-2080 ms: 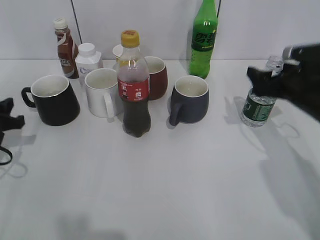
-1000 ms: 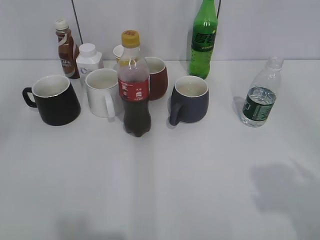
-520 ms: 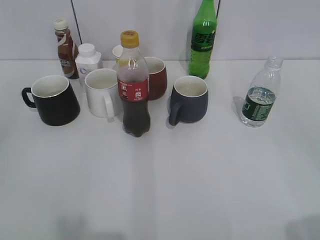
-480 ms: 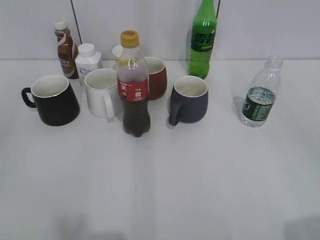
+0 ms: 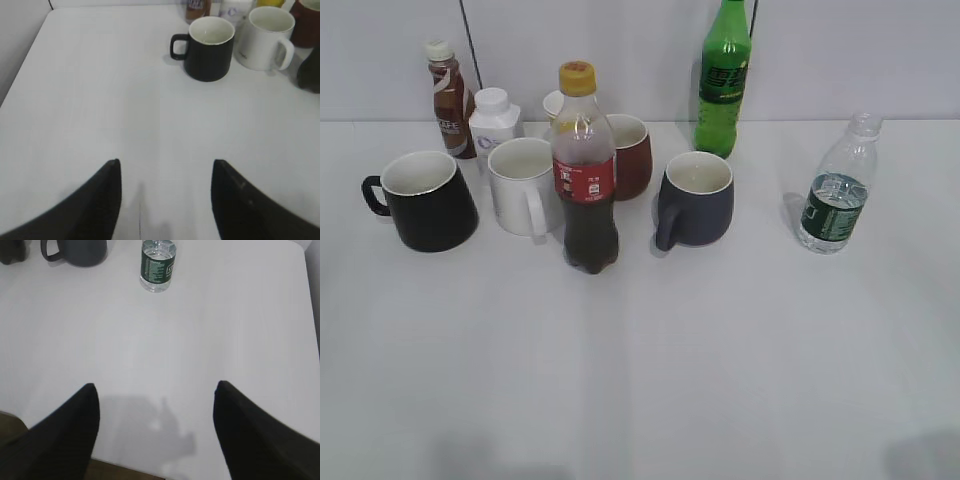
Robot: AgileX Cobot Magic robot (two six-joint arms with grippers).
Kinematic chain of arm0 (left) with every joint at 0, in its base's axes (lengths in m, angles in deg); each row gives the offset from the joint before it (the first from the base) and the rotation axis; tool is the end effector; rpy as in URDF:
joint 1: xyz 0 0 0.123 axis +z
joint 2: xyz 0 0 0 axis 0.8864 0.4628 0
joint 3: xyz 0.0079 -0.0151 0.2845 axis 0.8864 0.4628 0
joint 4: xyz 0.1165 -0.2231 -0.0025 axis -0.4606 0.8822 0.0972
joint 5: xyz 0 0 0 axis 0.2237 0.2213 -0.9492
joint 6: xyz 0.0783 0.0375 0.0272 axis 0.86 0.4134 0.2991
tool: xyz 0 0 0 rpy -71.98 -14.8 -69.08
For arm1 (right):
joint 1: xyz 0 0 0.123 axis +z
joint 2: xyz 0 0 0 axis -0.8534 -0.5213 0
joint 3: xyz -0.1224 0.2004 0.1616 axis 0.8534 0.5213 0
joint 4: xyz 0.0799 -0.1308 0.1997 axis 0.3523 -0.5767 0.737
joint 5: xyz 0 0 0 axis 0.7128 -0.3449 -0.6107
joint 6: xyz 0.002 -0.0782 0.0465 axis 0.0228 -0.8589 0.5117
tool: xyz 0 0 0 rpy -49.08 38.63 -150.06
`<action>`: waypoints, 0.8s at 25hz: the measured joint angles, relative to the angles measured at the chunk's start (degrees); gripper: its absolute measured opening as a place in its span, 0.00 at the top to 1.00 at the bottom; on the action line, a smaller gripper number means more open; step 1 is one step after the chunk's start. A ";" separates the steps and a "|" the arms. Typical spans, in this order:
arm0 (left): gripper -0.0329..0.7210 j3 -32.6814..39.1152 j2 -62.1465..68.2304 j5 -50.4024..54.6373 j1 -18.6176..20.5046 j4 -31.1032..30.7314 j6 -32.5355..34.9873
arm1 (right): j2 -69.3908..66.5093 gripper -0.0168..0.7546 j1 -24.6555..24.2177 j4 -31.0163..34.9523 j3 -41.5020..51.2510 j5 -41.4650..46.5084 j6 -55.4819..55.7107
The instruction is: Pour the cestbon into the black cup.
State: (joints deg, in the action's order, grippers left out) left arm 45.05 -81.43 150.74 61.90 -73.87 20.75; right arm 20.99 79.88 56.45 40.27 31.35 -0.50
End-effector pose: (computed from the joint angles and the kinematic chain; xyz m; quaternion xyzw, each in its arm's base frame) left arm 0.0040 0.0019 0.2838 -0.0011 0.8663 0.0068 0.4995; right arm 0.0140 -0.0065 0.2808 -0.1517 0.8567 0.0261 0.4923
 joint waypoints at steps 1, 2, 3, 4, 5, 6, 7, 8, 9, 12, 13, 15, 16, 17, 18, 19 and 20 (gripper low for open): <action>0.38 0.00 -0.88 0.00 -0.26 0.00 0.00 | 0.00 0.27 -1.00 0.12 0.00 0.00 0.00; 0.38 0.00 -2.14 0.00 -0.62 0.00 0.00 | 0.00 0.28 -2.54 0.12 0.00 0.00 -0.06; 0.38 0.00 -3.24 -0.06 -0.77 0.06 0.00 | 0.00 0.28 -4.23 0.12 0.00 0.00 -0.06; 0.38 0.00 -4.13 0.02 -0.83 0.06 0.00 | 0.10 0.28 -6.54 0.12 0.00 0.00 -0.06; 0.38 0.00 -4.54 -0.12 -0.83 0.06 0.00 | 0.56 0.28 -8.77 0.12 0.00 -0.16 -0.09; 0.38 0.00 -4.56 -0.04 -0.88 0.06 0.00 | 1.23 0.28 -10.38 0.12 0.00 -0.16 -0.09; 0.38 0.00 -4.56 -0.04 -1.07 0.12 0.00 | 2.57 0.28 -12.04 0.12 0.00 -0.16 -0.09; 0.38 0.00 -4.56 -0.04 -1.37 0.12 0.00 | 3.87 0.28 -13.27 0.12 0.00 -0.16 -0.09; 0.38 0.00 -4.56 -0.04 -1.83 0.19 0.00 | 5.19 0.28 -14.69 0.07 0.00 -0.09 -0.09; 0.38 0.00 -4.60 -0.10 -2.43 0.29 0.00 | 6.19 0.28 -16.75 -0.13 0.00 -0.14 -0.09; 0.38 0.00 -4.60 -0.04 -2.43 0.29 0.00 | 6.19 0.28 -16.90 -0.13 0.00 -0.14 -0.09; 0.38 0.00 -4.60 -0.04 -2.43 0.29 0.00 | 6.19 0.28 -16.93 -0.13 0.00 -0.14 -0.09; 0.38 0.00 -4.60 -0.04 -2.43 0.29 0.00 | 6.19 0.28 -16.93 -0.13 0.00 -0.14 -0.09; 0.38 0.00 -4.60 -0.04 -2.43 0.29 0.00 | 6.19 0.28 -16.93 -0.13 0.00 -0.14 -0.09; 0.38 0.00 -4.60 -0.04 -2.32 0.29 0.00 | 6.19 0.28 -16.93 -0.13 0.00 -0.14 -0.09; 0.38 0.00 -4.60 -0.04 -2.25 0.29 0.00 | 6.19 0.28 -16.93 -0.13 0.00 -0.14 -0.09; 0.38 0.00 -4.60 -0.04 -2.26 0.29 0.00 | 6.19 0.28 -16.93 -0.13 0.00 -0.14 -0.09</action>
State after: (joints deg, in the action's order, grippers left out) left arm 45.05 -86.04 150.70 59.64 -73.58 20.75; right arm 27.18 62.95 56.32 40.27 31.21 -0.59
